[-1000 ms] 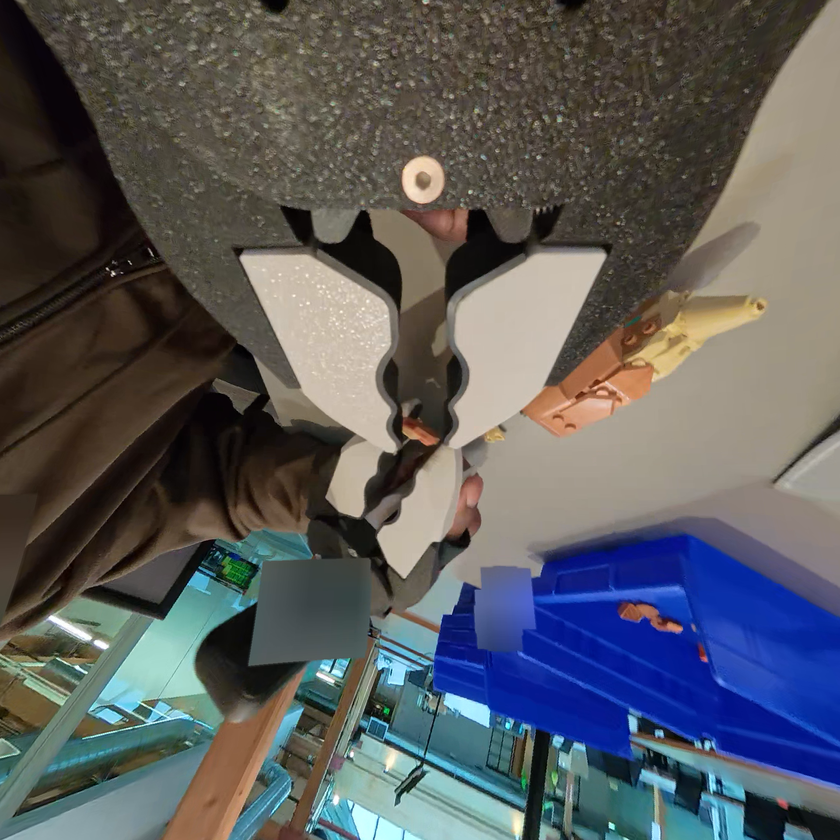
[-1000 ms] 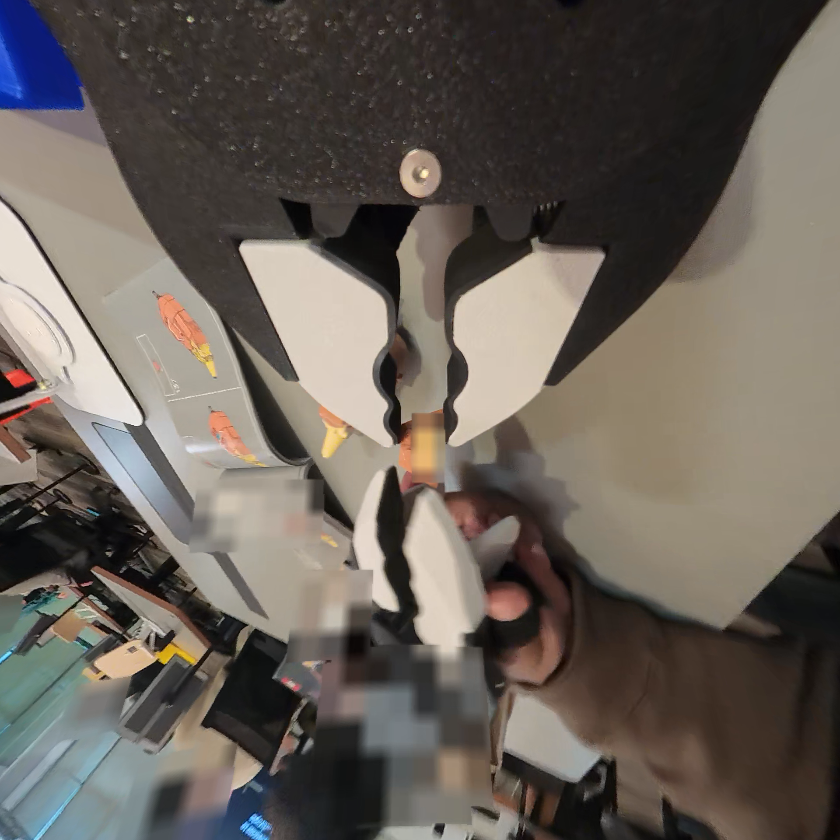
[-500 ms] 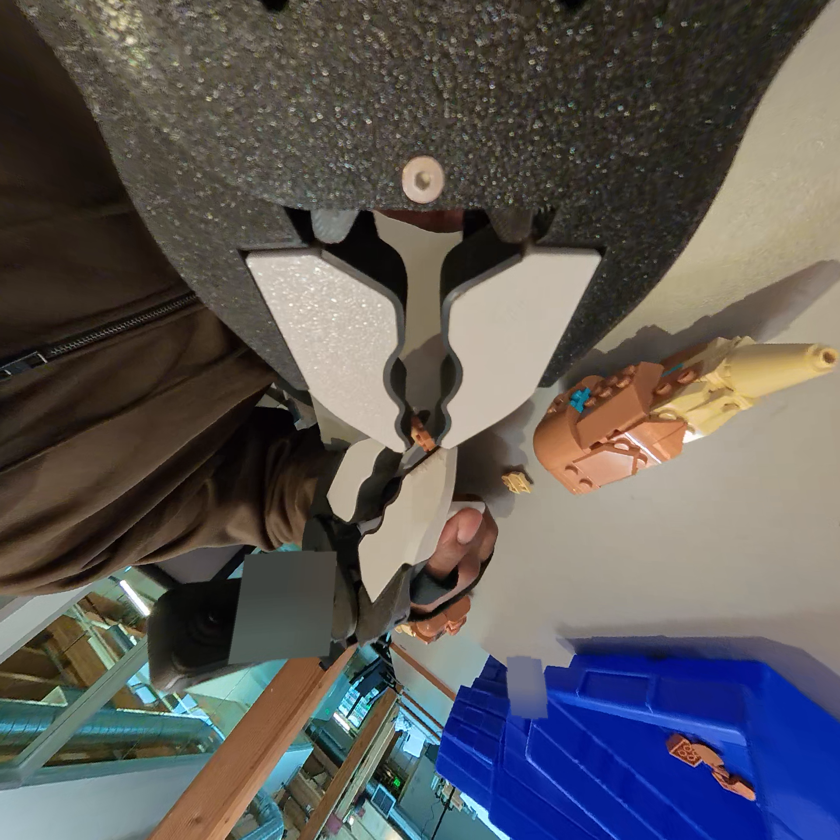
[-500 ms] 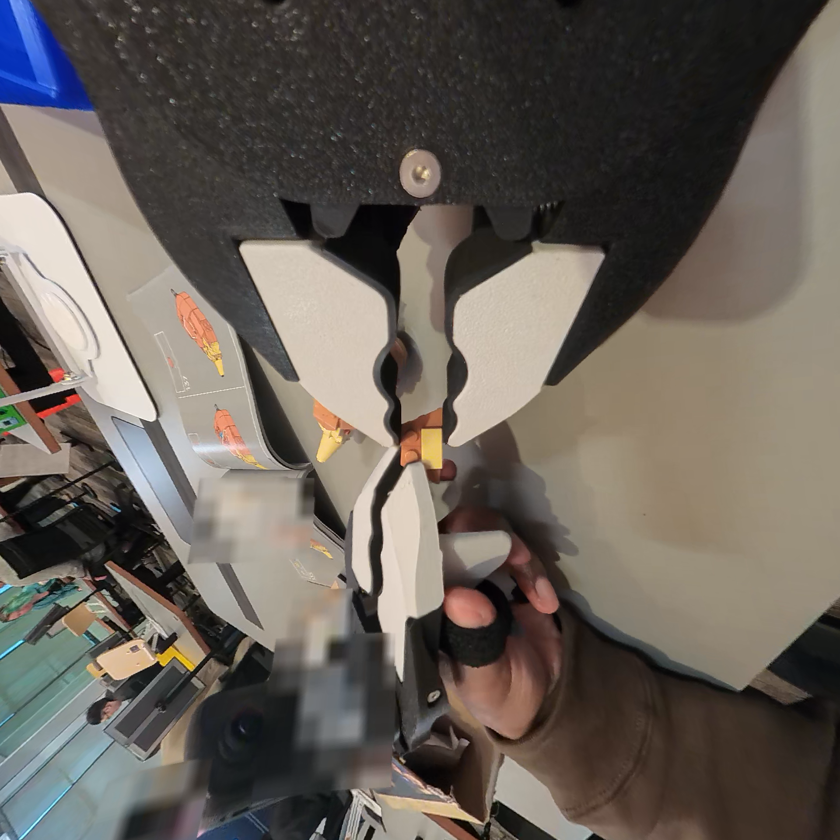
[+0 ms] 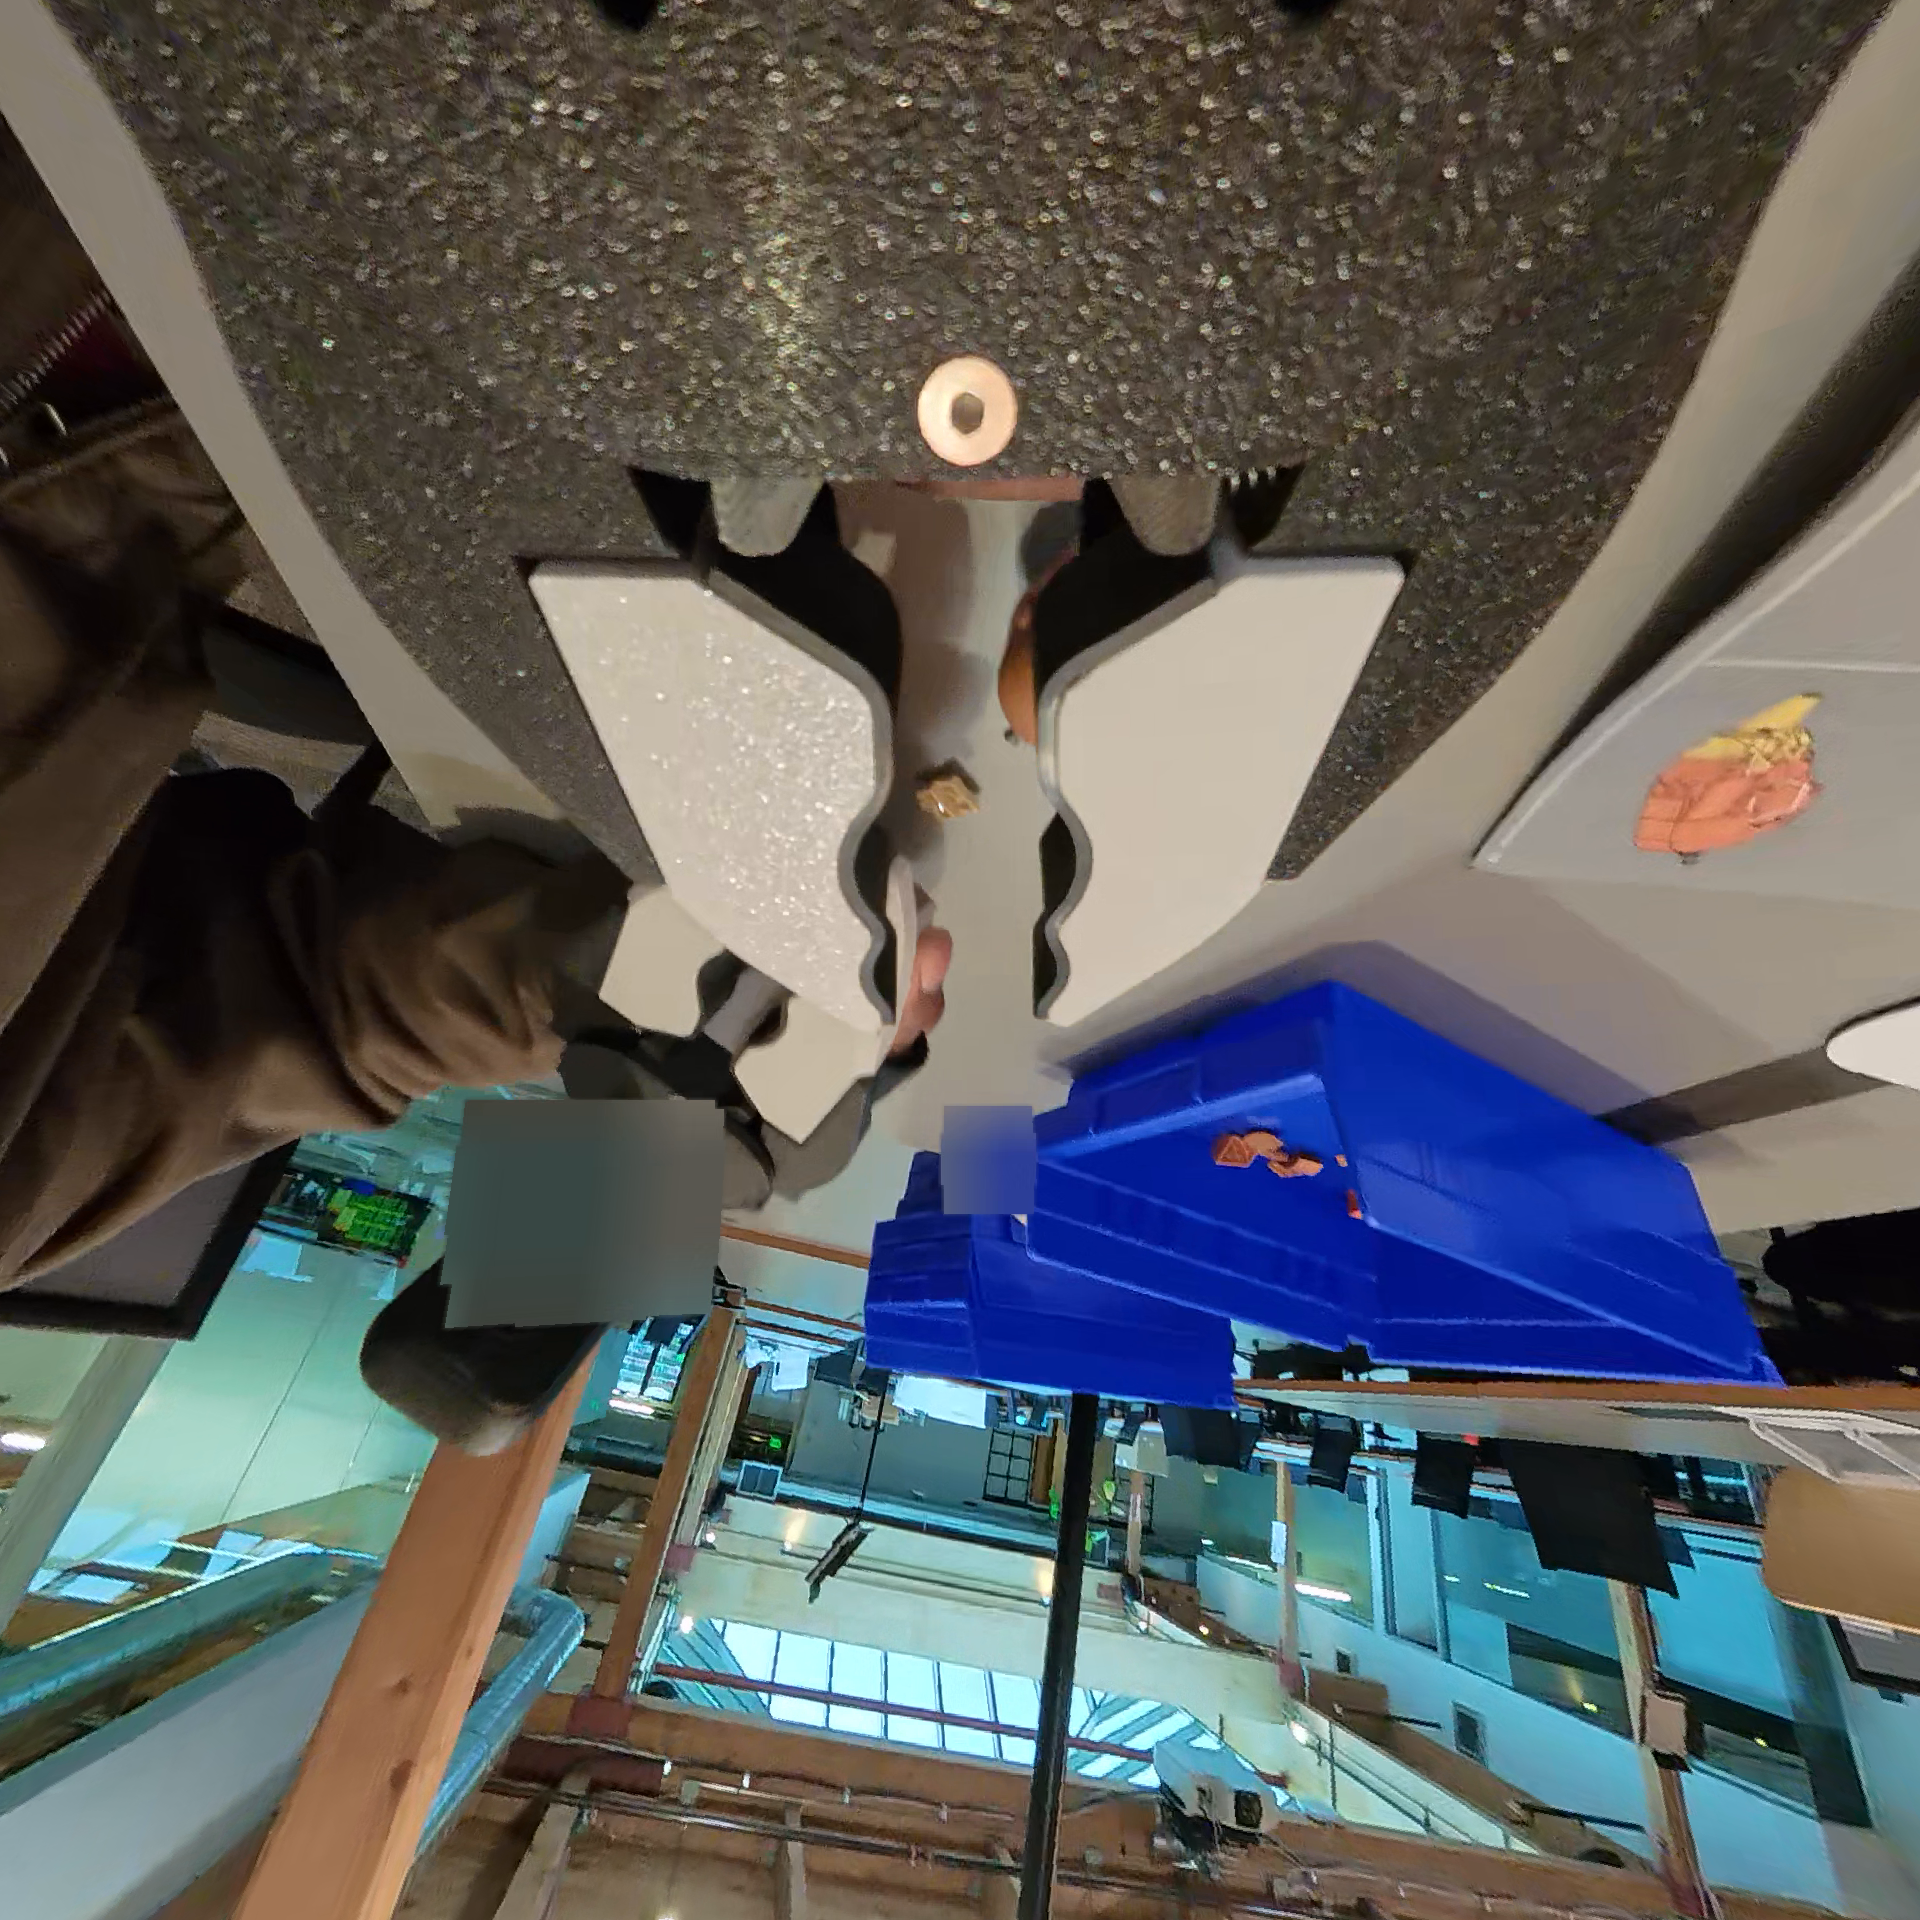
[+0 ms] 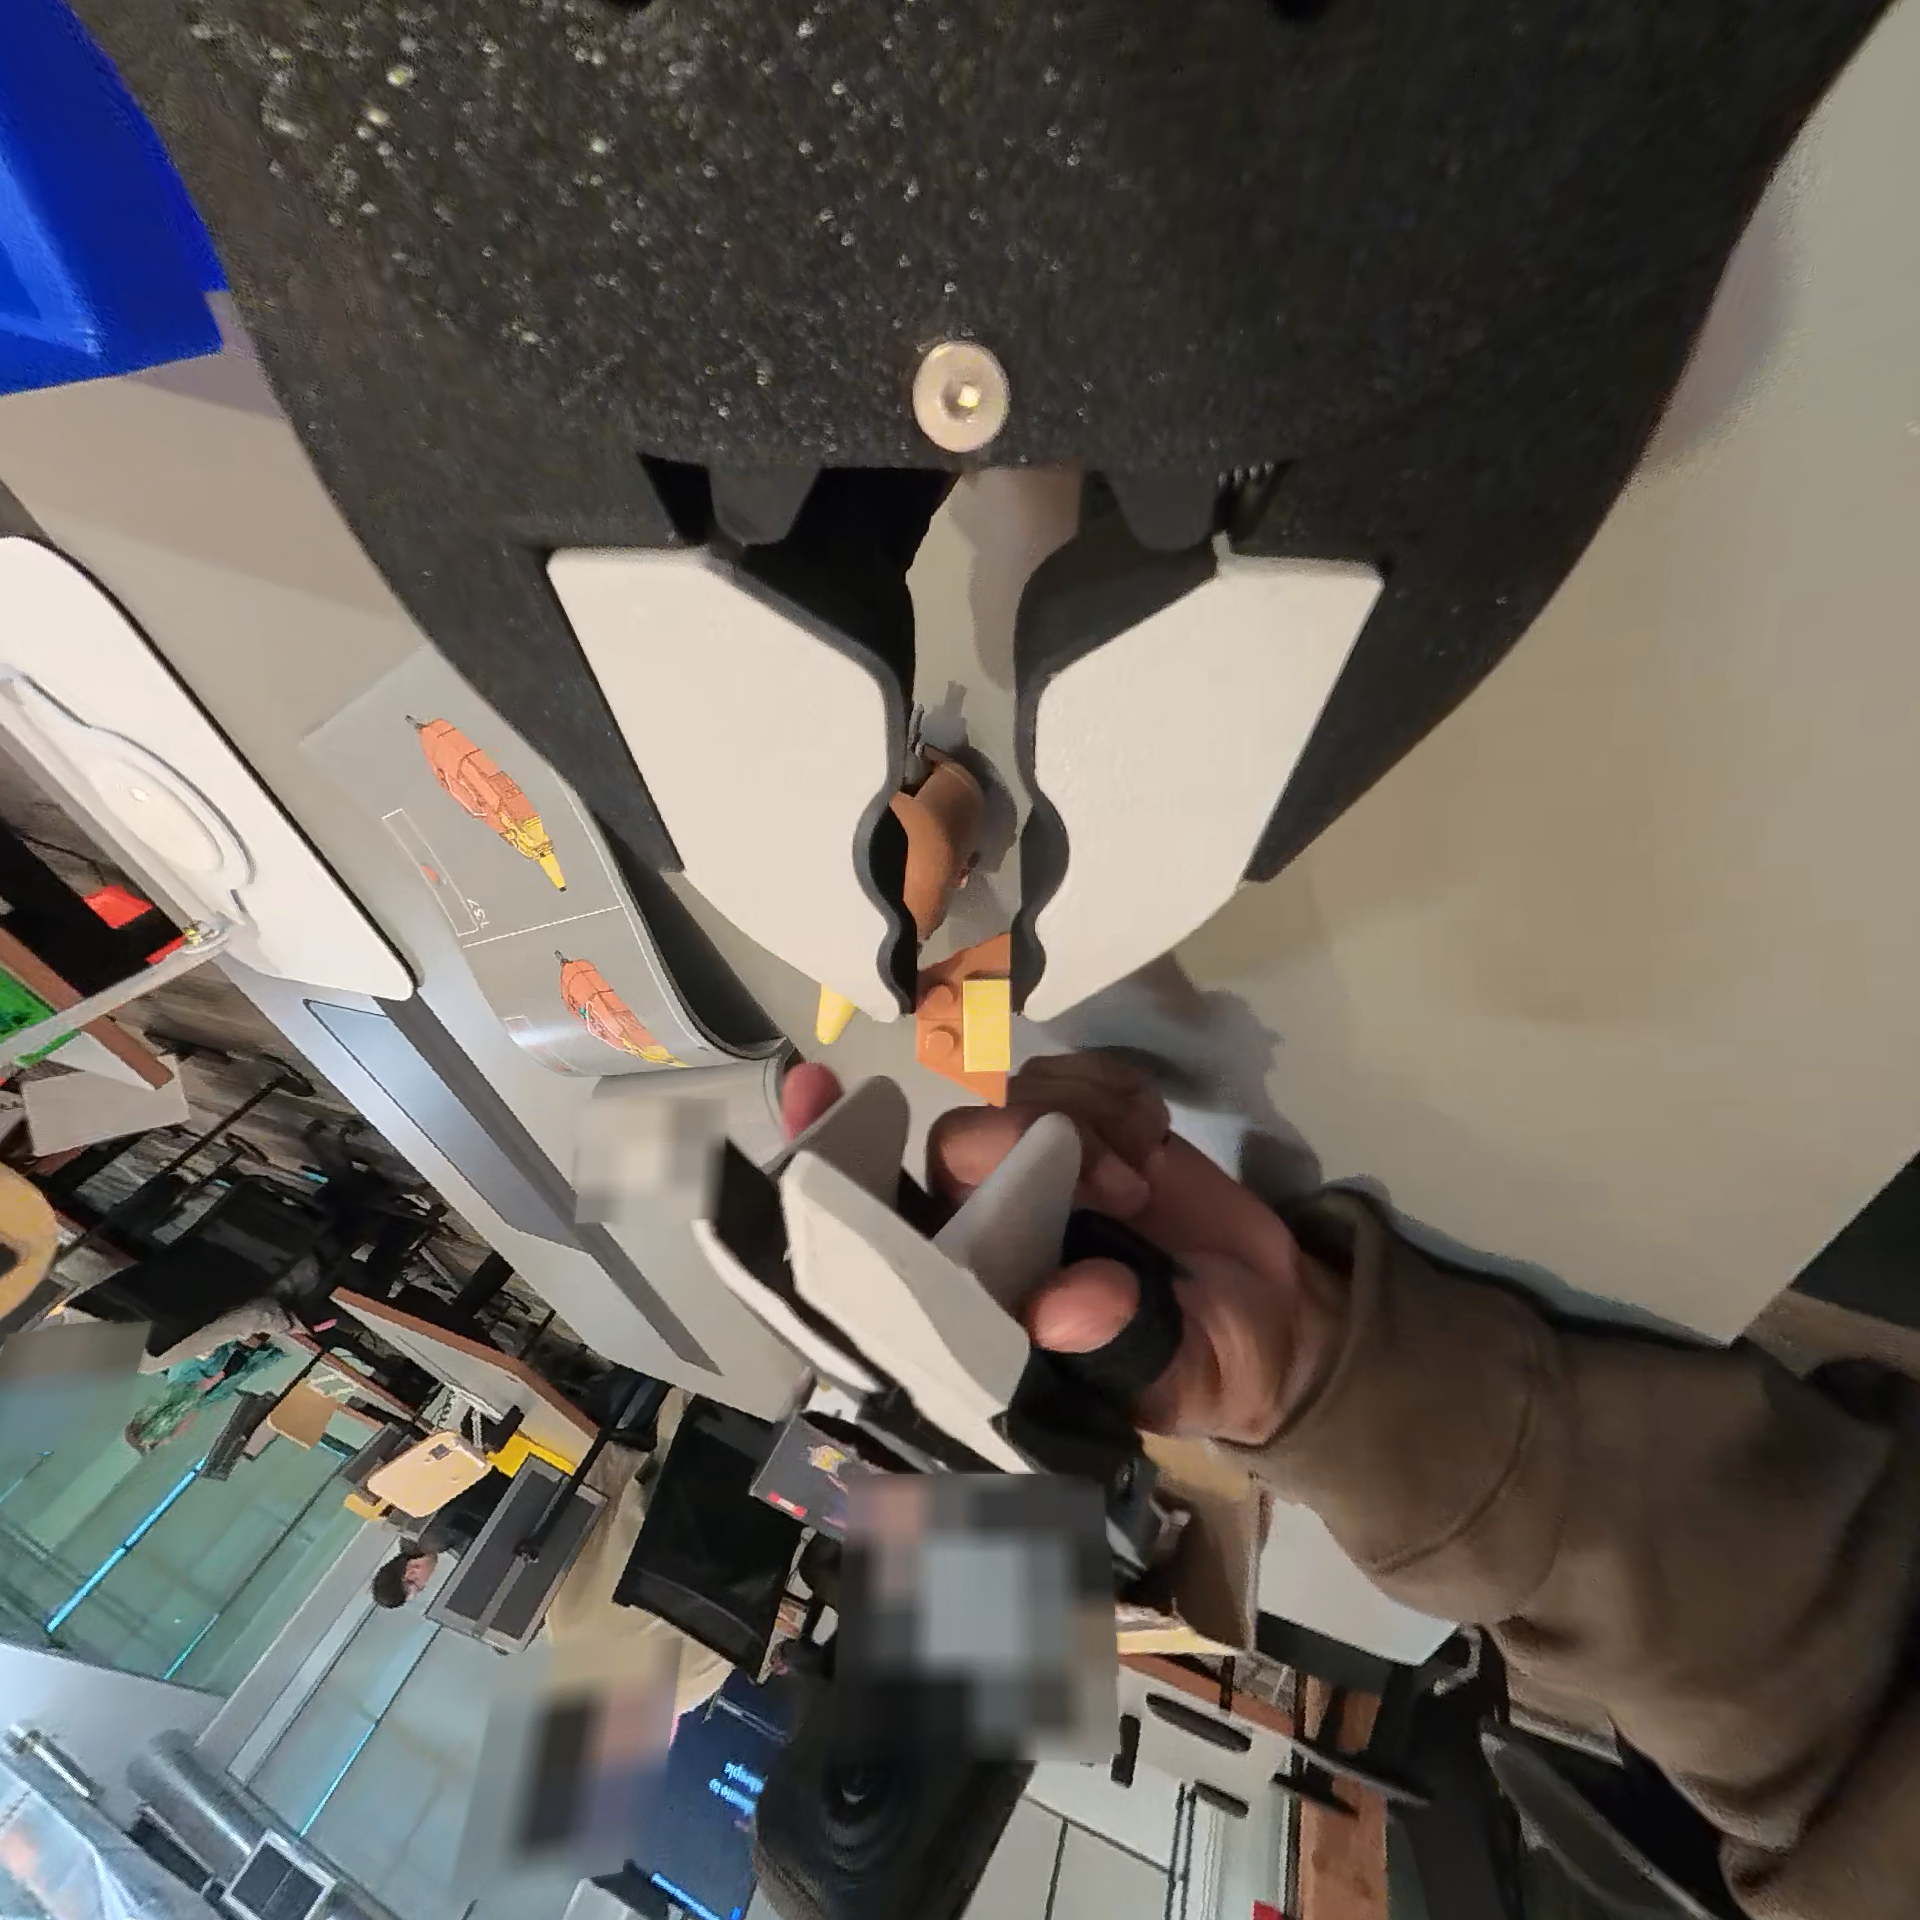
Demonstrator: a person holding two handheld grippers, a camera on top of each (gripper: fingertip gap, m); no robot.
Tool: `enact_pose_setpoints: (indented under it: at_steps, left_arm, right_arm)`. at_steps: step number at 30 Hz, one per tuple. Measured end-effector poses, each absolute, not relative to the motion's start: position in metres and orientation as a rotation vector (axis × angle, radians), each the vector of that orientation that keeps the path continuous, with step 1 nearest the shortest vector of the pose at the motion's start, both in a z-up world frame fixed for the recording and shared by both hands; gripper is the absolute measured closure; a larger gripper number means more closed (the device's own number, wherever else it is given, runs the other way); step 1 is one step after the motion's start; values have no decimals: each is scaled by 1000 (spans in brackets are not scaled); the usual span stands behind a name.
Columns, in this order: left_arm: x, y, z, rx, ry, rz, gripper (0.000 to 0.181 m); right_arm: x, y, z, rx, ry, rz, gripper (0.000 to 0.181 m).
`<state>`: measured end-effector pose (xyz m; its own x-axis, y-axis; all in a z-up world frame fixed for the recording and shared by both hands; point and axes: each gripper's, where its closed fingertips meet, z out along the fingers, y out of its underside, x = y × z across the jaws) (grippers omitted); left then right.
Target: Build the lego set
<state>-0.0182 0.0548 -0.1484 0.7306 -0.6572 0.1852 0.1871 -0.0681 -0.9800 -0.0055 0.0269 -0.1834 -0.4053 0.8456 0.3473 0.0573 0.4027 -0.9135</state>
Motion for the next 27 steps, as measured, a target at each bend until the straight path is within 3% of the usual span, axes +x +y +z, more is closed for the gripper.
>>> enact_pose_setpoints:
  at_steps: [14, 27]
  left_arm:
    - [-84, 56, -124, -1360, 313, -470, 156]
    - [-68, 45, -129, -1343, 356, -454, 156]
  right_arm:
    - [-19, 42, -182, -911, -1678, 1243, 164]
    - [-7, 34, -168, -889, -1613, 1269, 164]
